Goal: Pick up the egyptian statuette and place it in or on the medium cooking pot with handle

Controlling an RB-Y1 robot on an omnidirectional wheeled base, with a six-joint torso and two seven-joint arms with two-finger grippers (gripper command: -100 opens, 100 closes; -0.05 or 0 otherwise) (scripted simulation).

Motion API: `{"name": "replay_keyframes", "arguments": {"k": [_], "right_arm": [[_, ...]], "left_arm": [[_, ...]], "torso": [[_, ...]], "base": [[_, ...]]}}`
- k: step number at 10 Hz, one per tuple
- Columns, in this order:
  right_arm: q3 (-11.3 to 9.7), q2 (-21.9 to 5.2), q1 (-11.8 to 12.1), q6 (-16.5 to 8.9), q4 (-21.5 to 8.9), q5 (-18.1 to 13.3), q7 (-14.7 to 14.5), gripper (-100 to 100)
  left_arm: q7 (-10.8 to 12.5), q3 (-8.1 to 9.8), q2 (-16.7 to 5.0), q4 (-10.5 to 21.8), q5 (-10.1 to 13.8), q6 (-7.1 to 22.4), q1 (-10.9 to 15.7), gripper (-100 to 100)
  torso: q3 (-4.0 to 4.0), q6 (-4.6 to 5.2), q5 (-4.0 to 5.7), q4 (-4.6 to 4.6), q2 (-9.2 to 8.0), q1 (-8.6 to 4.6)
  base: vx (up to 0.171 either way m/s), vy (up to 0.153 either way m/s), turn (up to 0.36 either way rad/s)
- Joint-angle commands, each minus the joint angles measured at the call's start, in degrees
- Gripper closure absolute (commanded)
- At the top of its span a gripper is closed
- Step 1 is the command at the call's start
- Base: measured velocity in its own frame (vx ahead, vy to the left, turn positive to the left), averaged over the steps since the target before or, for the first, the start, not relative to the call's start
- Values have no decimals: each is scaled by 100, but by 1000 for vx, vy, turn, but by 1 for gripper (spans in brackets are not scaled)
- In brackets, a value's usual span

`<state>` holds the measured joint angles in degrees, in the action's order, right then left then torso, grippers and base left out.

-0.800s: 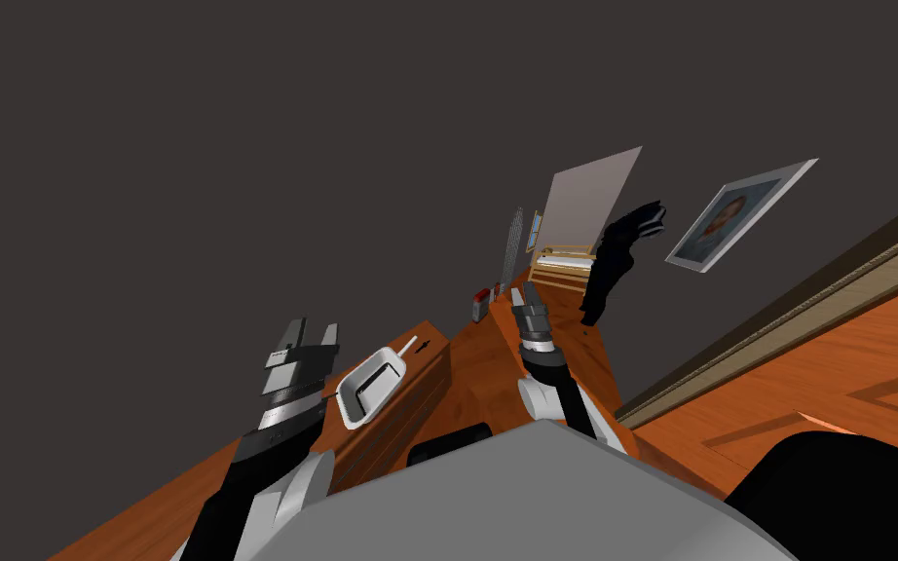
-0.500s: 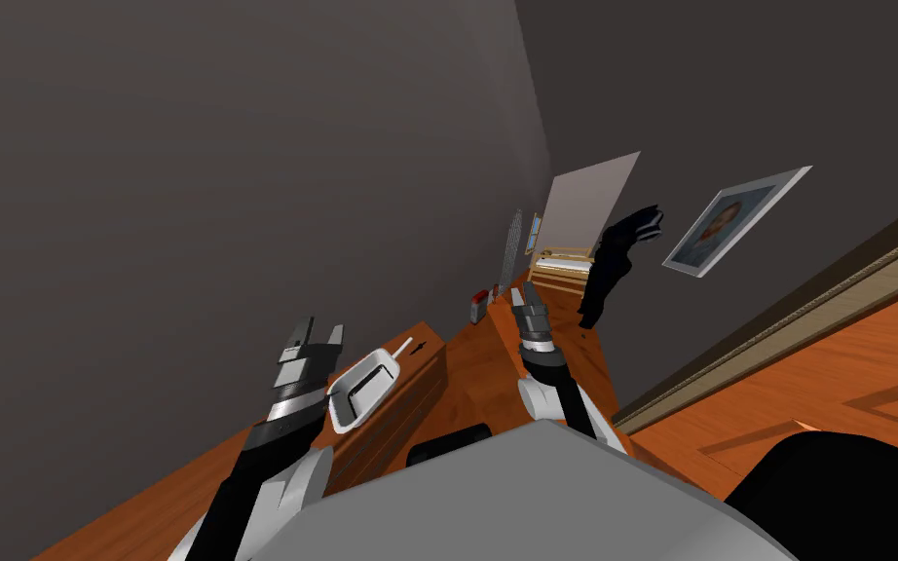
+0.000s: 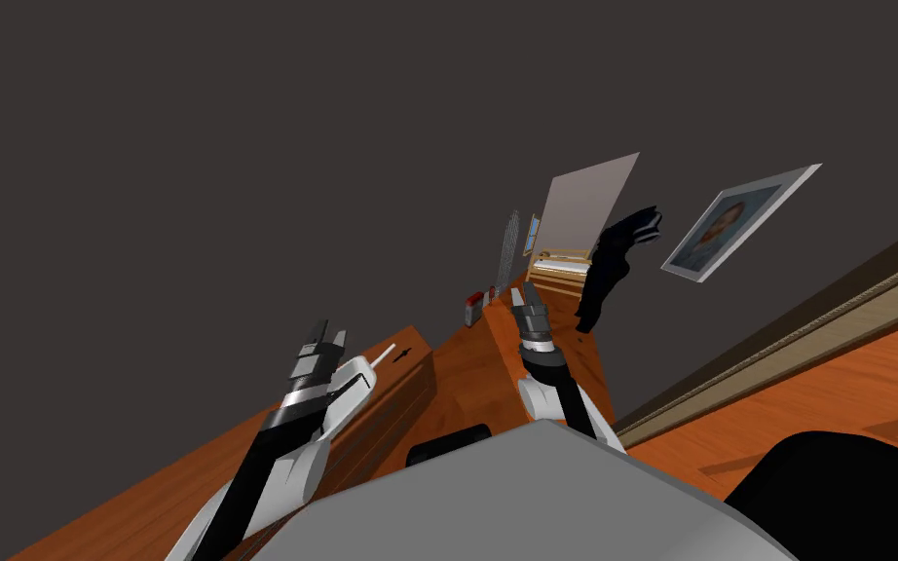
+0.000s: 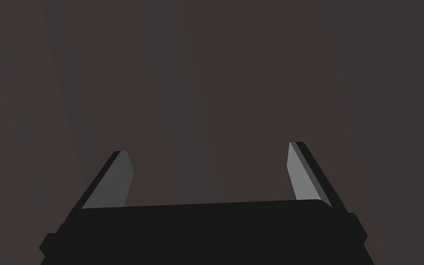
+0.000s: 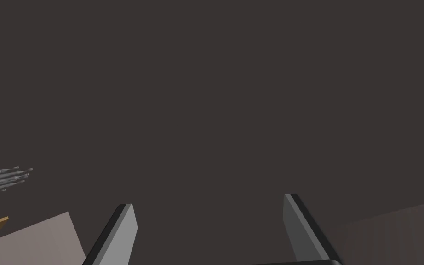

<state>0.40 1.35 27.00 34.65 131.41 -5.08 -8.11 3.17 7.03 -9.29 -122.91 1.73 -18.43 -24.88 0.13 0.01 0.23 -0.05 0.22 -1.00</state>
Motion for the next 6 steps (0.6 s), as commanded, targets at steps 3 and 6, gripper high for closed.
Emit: {"name": "replay_keyframes", "arguments": {"k": [3, 6], "right_arm": [[1, -1, 0, 0, 0, 0, 0, 0], [0, 0, 1, 0, 0, 0, 0, 0]], "left_arm": [[-84, 189, -138, 538, -3, 369, 244, -100], [-147, 472, -319, 1204, 73, 854, 566, -100]], "torso": [[5, -1, -5, -2, 9, 31], [11, 0, -2, -4, 19, 9]], "base": [[74, -189, -3], [97, -248, -18]]}}
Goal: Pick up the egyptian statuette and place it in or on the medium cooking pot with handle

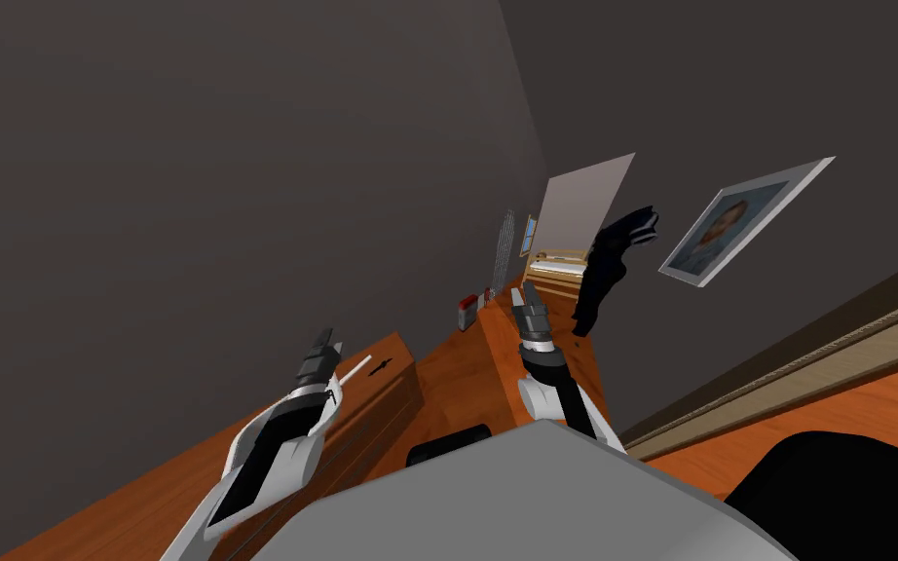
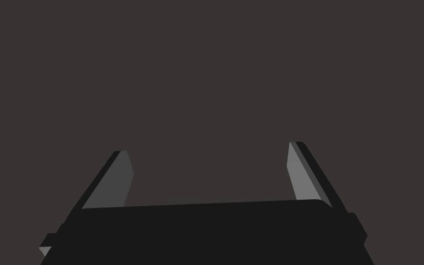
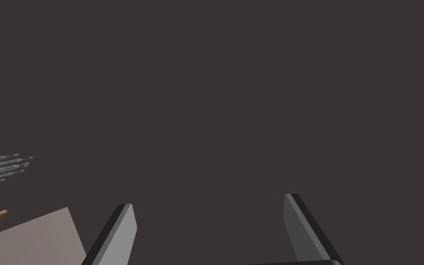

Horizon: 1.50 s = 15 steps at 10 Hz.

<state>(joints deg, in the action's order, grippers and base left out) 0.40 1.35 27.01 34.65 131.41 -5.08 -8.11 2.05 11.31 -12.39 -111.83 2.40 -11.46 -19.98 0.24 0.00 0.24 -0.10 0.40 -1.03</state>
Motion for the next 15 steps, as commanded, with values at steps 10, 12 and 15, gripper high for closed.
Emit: {"name": "replay_keyframes", "arguments": {"k": [10, 12, 15], "right_arm": [[2, -2, 0, 0, 0, 0, 0, 0], [2, -2, 0, 0, 0, 0, 0, 0], [2, -2, 0, 0, 0, 0, 0, 0]], "left_arm": [[-104, 556, -324, 1591, 290, 1249, 577, -100], [-111, 658, -389, 1919, 372, 1493, 664, -100], [-116, 859, -515, 2456, 560, 1962, 819, -100]], "torso": [[-5, -1, -14, 3, -8, 70], [-4, -1, -16, 2, -7, 79], [-5, -2, -16, 2, -11, 80]], "base": [[84, -126, -18], [89, -73, -26], [88, -75, -32]]}}
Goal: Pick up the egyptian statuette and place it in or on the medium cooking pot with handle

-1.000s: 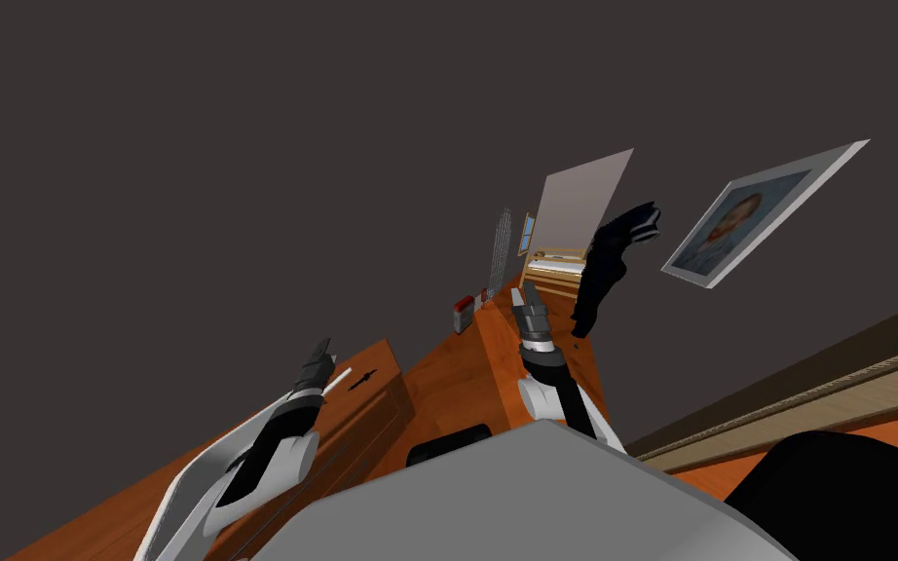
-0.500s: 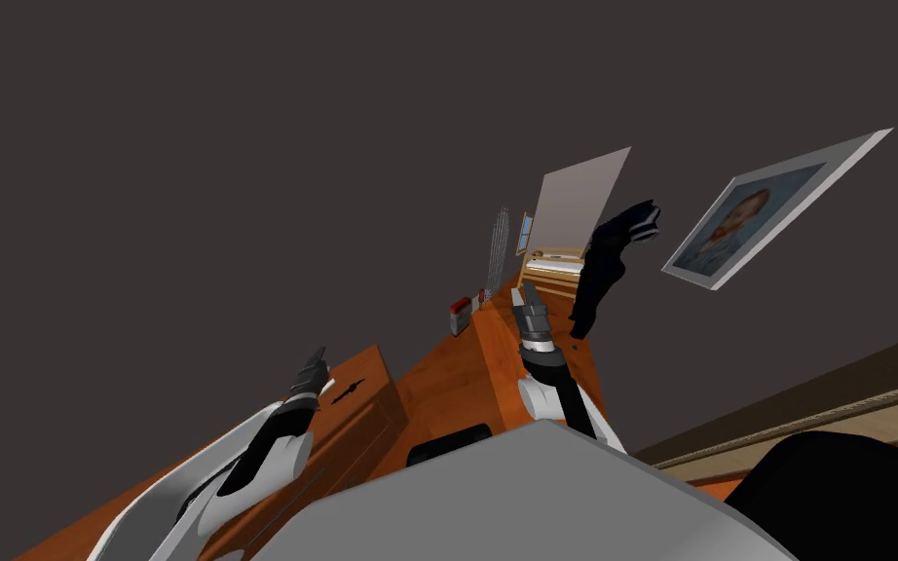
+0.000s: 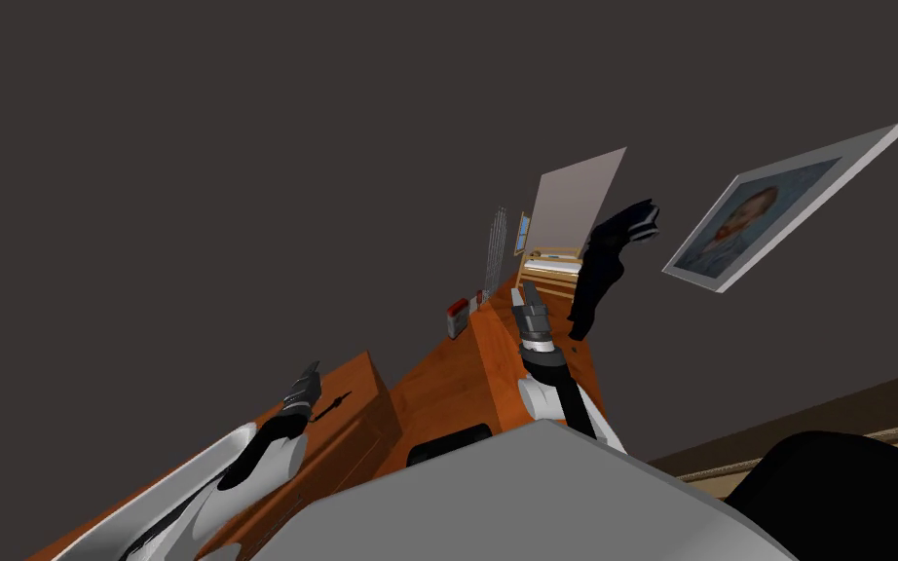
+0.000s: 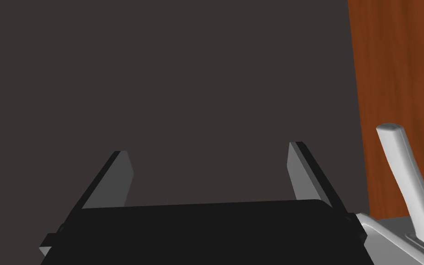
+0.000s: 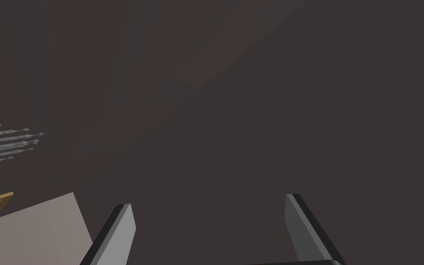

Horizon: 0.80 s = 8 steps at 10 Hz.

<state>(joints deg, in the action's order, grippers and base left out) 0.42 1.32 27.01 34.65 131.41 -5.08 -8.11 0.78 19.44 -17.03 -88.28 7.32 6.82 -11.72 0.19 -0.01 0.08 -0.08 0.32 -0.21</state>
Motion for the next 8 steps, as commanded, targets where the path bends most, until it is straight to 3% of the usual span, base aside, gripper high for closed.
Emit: {"name": "replay_keyframes", "arguments": {"k": [1, 4, 5, 6, 7, 8], "right_arm": [[0, 0, 0, 0, 0, 0, 0, 0], [0, 0, 0, 0, 0, 0, 0, 0], [0, 0, 0, 0, 0, 0, 0, 0], [0, 0, 0, 0, 0, 0, 0, 0], [0, 0, 0, 0, 0, 0, 0, 0], [1, 0, 0, 0, 0, 0, 0, 0]], "left_arm": [[11, 46, -51, 157, 68, 176, -8, -100], [16, 239, -172, 702, 283, 648, 119, -100], [16, 239, -172, 738, 283, 706, 119, -100], [23, 331, -231, 1019, 398, 914, 173, -100], [23, 331, -231, 1019, 398, 976, 173, -100], [31, 422, -289, 1293, 518, 1163, 220, -100]], "torso": [[0, 0, 0, 0, 0, 0], [-4, -1, -1, 1, -8, 7], [0, 0, -2, 0, 1, 9], [0, -2, -1, -1, -1, 10], [2, -1, -2, -1, 2, 11], [-1, -2, -3, 0, -3, 14]], "base": [[77, -47, -23], [80, -49, -39], [93, -42, -27], [103, -41, -46], [84, -27, -22], [98, -19, -47]]}}
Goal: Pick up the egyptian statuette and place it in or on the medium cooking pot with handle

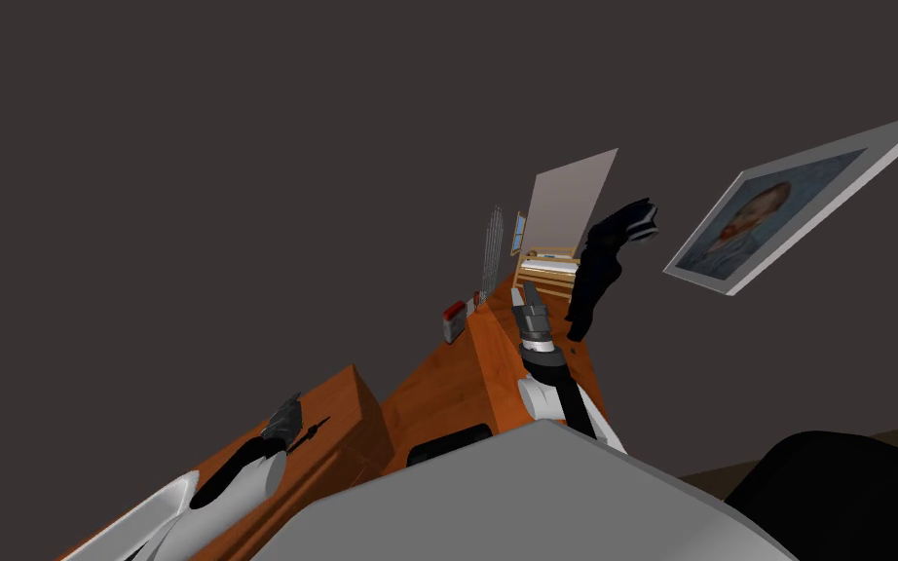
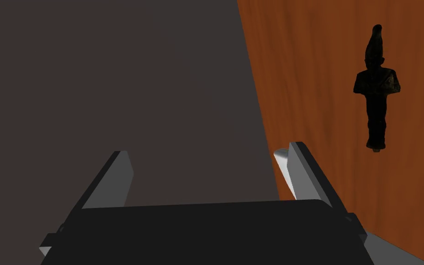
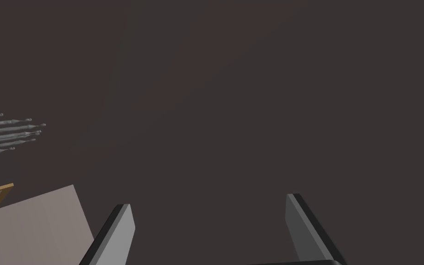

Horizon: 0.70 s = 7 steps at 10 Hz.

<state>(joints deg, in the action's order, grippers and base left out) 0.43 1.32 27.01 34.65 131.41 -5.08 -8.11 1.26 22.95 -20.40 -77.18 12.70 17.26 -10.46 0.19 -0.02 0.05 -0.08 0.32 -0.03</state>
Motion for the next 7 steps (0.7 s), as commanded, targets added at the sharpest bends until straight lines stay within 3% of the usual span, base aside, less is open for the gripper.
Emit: {"name": "replay_keyframes", "arguments": {"k": [1, 2, 5, 6, 7], "right_arm": [[0, 0, 0, 0, 0, 0, 0, 0], [0, 0, 0, 0, 0, 0, 0, 0], [0, 0, 0, 0, 0, 0, 0, 0], [0, 0, 0, 0, 0, 0, 0, 0], [0, 0, 0, 0, 0, 0, 0, 0]], "left_arm": [[-17, 70, 48, 182, -19, 200, 94, -100], [-6, 157, -8, 400, 104, 431, 134, -100], [6, 239, -64, 706, 230, 734, 167, -100], [21, 317, -117, 953, 357, 901, 194, -100], [21, 317, -117, 953, 357, 996, 194, -100]], "torso": [[0, 0, 0, 0, 0, 0], [-1, 0, -1, 0, -3, 3], [-1, 0, -2, 0, -3, 8], [-4, -1, -1, 1, -9, 5], [-4, -1, -2, 1, -7, 8]], "base": [[85, -8, -25], [99, 0, -57], [79, -2, -35], [80, 0, -51], [71, 6, -33]]}}
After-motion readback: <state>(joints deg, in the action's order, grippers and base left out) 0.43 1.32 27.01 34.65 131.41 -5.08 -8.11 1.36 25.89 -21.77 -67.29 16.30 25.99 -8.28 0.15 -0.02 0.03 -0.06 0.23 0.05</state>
